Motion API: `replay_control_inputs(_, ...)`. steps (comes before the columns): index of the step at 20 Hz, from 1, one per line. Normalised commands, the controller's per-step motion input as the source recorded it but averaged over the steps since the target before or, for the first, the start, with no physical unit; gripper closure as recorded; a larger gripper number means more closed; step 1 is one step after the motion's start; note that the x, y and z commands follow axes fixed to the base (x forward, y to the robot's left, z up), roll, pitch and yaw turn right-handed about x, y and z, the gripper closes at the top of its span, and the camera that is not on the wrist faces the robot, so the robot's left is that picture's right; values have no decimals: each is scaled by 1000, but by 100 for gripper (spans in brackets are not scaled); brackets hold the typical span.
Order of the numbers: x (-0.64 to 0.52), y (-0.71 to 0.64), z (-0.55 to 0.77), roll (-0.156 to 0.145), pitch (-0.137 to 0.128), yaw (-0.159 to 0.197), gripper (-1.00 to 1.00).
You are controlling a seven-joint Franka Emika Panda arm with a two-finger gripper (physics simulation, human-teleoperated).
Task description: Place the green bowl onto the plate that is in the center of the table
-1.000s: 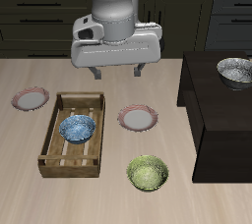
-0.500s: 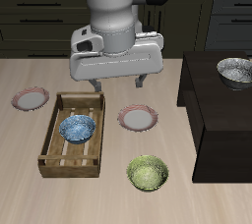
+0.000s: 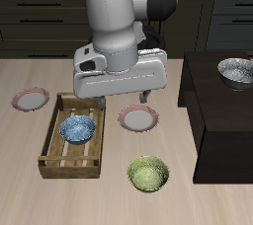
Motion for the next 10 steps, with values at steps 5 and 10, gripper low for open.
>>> replay_control_inputs(5,187,47,-277,26,-11,-19,-100)
replay_control_inputs(10,137,-26,-236,-14,12,8,-100)
